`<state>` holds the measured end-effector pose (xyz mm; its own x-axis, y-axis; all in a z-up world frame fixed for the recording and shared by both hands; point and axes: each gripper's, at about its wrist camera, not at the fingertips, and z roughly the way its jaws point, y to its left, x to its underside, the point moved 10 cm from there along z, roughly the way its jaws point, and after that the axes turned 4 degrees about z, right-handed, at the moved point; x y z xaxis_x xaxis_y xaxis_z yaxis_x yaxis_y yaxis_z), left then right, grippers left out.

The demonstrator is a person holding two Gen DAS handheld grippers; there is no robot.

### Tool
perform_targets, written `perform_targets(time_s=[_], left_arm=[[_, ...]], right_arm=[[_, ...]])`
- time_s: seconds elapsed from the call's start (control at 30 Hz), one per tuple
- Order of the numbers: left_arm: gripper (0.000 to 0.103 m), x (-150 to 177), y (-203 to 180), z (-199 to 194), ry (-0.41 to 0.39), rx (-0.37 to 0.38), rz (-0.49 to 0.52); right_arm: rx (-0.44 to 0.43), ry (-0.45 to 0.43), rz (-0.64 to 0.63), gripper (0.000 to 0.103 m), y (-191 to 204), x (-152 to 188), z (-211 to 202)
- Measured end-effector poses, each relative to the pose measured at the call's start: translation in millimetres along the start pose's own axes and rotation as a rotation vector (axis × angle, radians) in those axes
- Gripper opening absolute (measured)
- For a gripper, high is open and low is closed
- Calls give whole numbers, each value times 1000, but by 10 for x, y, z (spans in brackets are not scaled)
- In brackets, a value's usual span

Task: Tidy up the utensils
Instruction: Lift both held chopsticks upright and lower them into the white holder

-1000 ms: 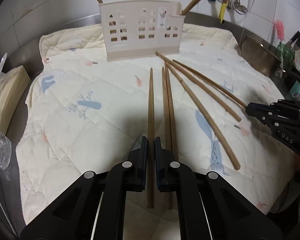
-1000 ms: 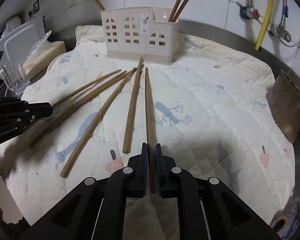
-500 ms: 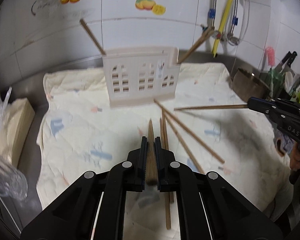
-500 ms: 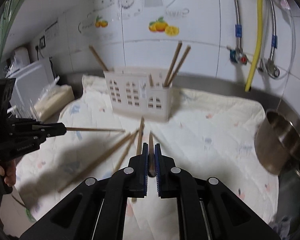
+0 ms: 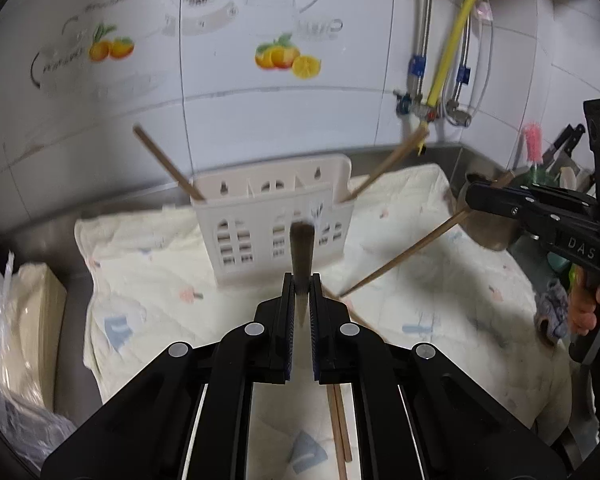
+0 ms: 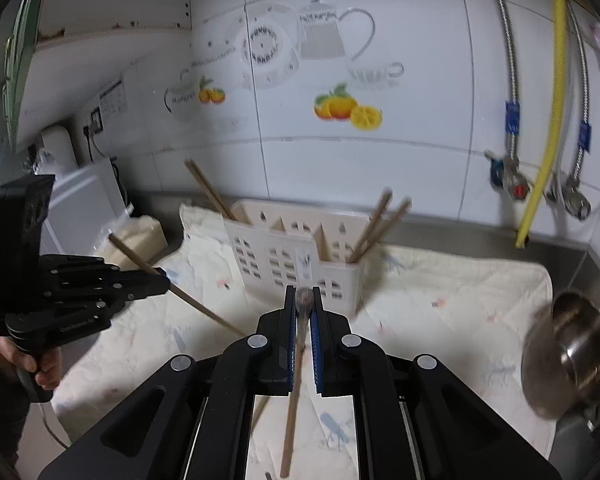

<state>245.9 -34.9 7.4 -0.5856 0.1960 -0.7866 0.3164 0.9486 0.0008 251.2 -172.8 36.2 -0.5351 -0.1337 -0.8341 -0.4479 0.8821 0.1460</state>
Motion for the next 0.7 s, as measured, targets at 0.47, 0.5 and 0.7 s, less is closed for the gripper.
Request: perform_targets(time_s=[0.47,0.5,0.7], left_arm=[[6,-1217,252,-522,-169,-55,44],[6,-1288,285,-540,-182,-64,45],[6,-1595,541,-444,-226,-132,16]], right_arm=[[-17,-80,-50,6,22,-1005,-351],[-12,-87,-50,6,9,-1049,-368],[27,-99,-44,6,-98,-1265,-266]])
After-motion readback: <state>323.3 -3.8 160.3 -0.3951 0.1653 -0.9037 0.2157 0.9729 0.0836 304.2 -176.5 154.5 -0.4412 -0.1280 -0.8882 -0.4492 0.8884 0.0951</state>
